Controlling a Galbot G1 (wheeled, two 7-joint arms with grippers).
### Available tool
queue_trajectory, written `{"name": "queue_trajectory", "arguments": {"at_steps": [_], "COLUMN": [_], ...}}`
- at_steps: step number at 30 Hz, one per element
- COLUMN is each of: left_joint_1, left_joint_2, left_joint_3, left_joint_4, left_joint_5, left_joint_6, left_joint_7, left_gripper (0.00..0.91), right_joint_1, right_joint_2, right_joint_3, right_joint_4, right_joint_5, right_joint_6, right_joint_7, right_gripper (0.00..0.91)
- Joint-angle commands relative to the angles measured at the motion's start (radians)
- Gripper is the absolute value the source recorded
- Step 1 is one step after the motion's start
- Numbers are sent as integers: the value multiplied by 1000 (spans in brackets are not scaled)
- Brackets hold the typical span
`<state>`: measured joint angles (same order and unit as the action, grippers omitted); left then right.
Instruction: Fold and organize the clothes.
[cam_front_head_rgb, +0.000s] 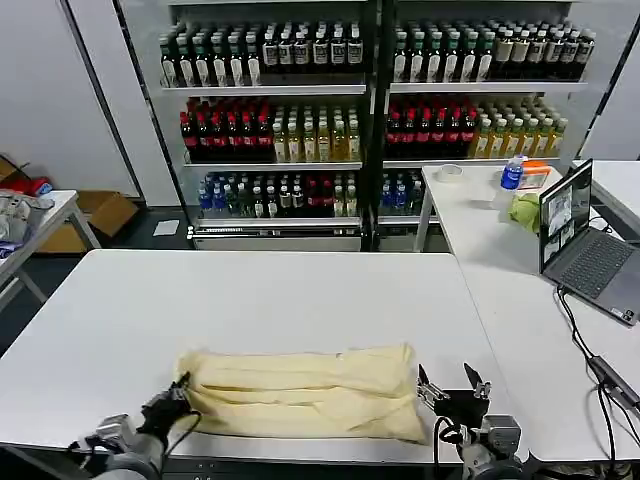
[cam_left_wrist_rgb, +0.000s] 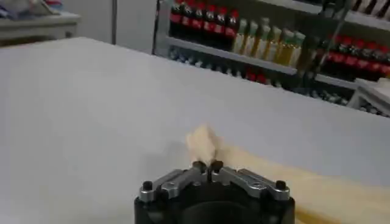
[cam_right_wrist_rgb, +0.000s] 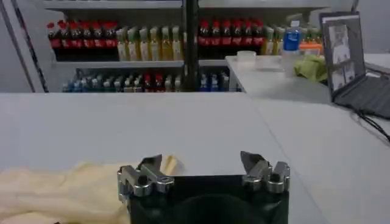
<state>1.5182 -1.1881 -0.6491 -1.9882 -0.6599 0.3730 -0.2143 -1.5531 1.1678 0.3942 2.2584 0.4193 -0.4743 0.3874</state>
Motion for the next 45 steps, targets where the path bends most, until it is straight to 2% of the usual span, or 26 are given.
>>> {"name": "queue_trajectory", "arguments": {"at_steps": [1,5,10,19,26,33,40,45], "left_joint_1": [-57,-97,-76,-51,-33,-55,-119,-149], "left_joint_2": [236,299,292,208,119,64,-13,-40], "left_joint_3": [-218,-272,-279,-88,50,192,356,414], "left_joint_4": [140,207,88,-173,-300,-322,-249,-175], "left_joint_5": [-46,-39,6,168,169,153,156,143], "left_joint_6": [-7,0,1,24,59,82,90,90], "left_joint_7": [32,31,22,-25,-48,-74,-89,-98], "left_gripper": [10,10,10,10,10,10,10,10], "right_joint_1": [18,34,39,39,38,39,64,74], "right_joint_2": [0,-3,-5,-5,-7,-13,-20,-20], "right_joint_3": [-11,-19,-21,-24,-17,-21,-37,-41], "right_joint_4": [-5,-7,-6,-9,-13,-16,-30,-39], "right_joint_5": [0,0,-2,-9,-10,-10,-9,-8], "right_joint_6": [0,-1,-1,-2,-2,-3,-6,-6], "right_joint_7": [0,1,-2,-2,1,1,2,1], "right_gripper": [907,907,907,907,907,907,907,907]}}
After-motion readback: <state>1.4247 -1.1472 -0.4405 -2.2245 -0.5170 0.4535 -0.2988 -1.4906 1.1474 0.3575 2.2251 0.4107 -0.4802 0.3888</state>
